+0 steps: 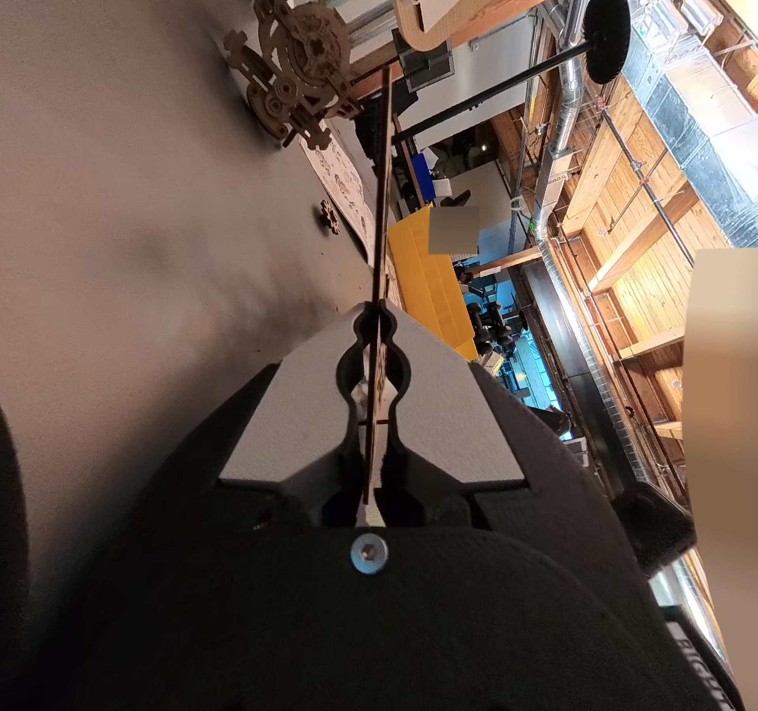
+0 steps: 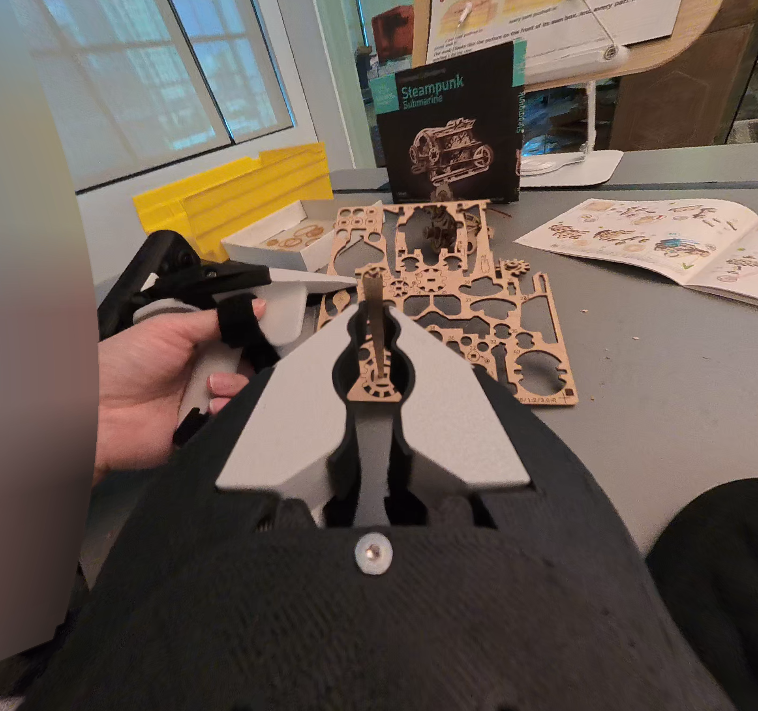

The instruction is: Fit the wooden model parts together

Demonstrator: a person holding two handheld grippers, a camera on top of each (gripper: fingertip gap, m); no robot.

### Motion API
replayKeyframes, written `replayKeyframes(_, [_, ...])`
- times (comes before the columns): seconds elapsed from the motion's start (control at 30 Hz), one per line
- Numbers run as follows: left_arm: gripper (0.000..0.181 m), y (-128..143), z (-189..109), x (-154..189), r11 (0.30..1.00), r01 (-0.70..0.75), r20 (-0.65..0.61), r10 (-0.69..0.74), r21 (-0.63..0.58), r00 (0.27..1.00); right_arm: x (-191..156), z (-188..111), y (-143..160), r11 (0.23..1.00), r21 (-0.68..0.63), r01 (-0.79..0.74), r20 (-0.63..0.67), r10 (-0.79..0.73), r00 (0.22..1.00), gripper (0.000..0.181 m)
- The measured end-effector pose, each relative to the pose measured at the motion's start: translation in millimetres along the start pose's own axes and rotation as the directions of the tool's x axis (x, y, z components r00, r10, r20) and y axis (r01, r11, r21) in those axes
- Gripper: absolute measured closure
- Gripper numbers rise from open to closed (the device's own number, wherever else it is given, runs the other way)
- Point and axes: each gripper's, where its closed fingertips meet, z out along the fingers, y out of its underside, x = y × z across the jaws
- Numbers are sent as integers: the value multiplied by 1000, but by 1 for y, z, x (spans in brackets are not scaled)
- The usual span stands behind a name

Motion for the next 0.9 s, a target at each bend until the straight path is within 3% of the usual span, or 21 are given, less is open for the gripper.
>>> replayKeyframes(0.17, [181, 0, -2, 4, 1000, -12, -25, 12, -2, 1000, -1, -4, 6, 994, -107, 8, 95, 2, 995, 176])
replayKeyframes(0.23, [181, 1, -2, 5, 1000, -25, -25, 24, -7, 999, -3, -9, 6, 986, -160, 53, 134, -31, 990, 153])
replayKeyframes(0.33, [181, 2, -1, 5, 1000, -7, -36, 7, -18, 999, -7, -16, -7, 962, -143, 231, 233, -194, 953, 152])
replayKeyframes(0.47, [181, 5, -1, 7, 999, -14, -49, 12, -43, 999, -6, -16, -6, 837, -177, 519, 403, -419, 813, 150])
replayKeyframes(0.53, [181, 6, -1, 8, 998, -27, -50, 25, -48, 998, -15, -18, 0, 754, -163, 636, 526, -479, 703, 147])
replayKeyframes(0.6, [181, 8, -1, 9, 997, -48, -51, 45, -59, 998, -17, -19, 12, 617, -149, 772, 608, -558, 564, 151])
replayKeyframes(0.7, [181, 10, 0, 11, 995, -72, -48, 69, -67, 996, 11, -8, 25, 278, -201, 939, 592, -729, 343, 160])
replayKeyframes(0.77, [181, 11, 0, 11, 994, -81, -48, 77, -67, 996, 18, -9, 36, 99, -181, 978, 645, -739, 194, 158])
replayKeyframes(0.83, [181, 12, 1, 12, 994, -85, -50, 82, -74, 995, 23, -10, 43, 9, -182, 983, 689, -712, 133, 157])
replayKeyframes(0.9, [181, 13, 1, 12, 993, -85, -55, 81, -79, 995, 27, -10, 44, -51, -169, 984, 715, -694, 87, 174])
